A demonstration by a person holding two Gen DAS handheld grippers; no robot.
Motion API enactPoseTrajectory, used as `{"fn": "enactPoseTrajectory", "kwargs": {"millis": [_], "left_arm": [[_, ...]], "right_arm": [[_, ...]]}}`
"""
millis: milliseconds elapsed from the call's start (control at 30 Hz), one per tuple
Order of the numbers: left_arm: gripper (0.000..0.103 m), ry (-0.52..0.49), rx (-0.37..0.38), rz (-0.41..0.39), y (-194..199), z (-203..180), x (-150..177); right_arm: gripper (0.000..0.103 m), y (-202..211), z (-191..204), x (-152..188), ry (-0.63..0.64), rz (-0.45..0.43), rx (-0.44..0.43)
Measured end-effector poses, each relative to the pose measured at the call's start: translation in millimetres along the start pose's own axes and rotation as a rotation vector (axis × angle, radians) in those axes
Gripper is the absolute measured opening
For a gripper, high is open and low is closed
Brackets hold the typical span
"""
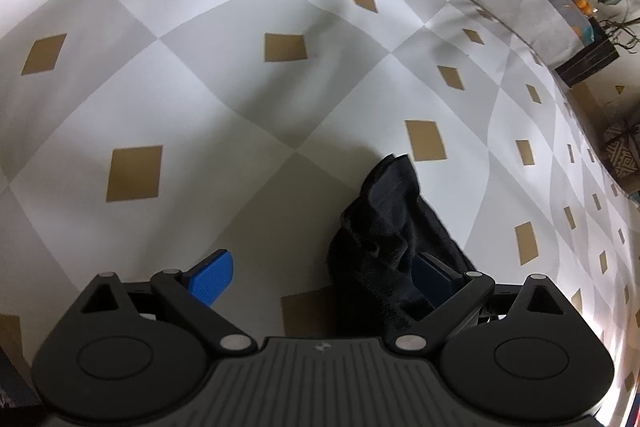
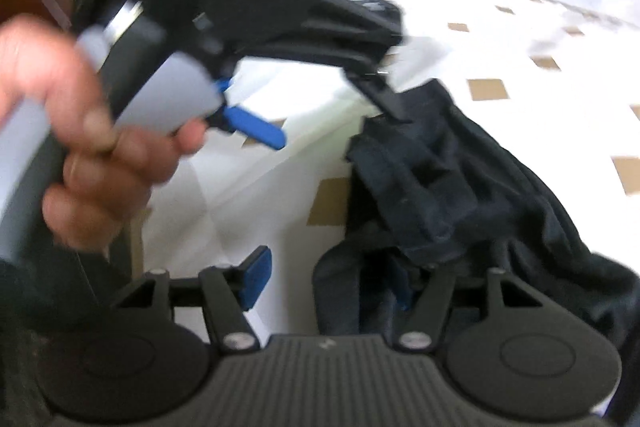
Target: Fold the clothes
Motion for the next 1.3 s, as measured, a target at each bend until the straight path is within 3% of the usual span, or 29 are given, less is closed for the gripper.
{"fn": "enactPoseTrajectory", "kwargs": {"millis": [167,400,633,800,1033,1167,1300], "left_arm": [[0.096,-0.090,0.031,0.002,-5.5,-22.6,-4.7],[0.096,-0.167,0.022,0.095,-26.9,-33.5,4.9],[0.096,-0.128,-0.076,0.218,-25.2,2.3,21.7],[0.096,-0.143,-0.148,0.262,-14.7,24.0,27.4],[0.096,-0.213,-0.171,0.236,14.9,21.9,14.1],[0.096,-0.222,-0.175,0.198,21.1,20.7,1.0],[0.096,-0.204,-0.168,0.229,10.1,25.5,1.9]], "right_arm": [[0.061,6.1,-20.4,-0.8,-0.167,-0.019,-0.007],[0.064,-2.5,-27.4,6.6,-0.217,-0.018,-0.015],[0.064,-1.6,-23.7,-4.1,-0.306,-0.074,-0.076],[0.066,15.7,-11.4,-16.3,-0.251,-0.133,-0.079],[0.066,16.7,13.8,-22.2,-0.155,-0.148,-0.084],[0.066,12.0,17.4,-18.9,-0.201,-0.134,-0.104],[0.067,6.7,19.3,-19.8,-0.253,-0.136,-0.123]]}}
Point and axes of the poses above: each gripper's, at about its wrist camera, not at the fingertips, and y roughly against the way its jaws point, z to its left, x to its underside, the point moved 10 cm from there along -y, roughly the way its jaws point, and after that the axes turned 4 degrees about x, right-handed, at the moved point
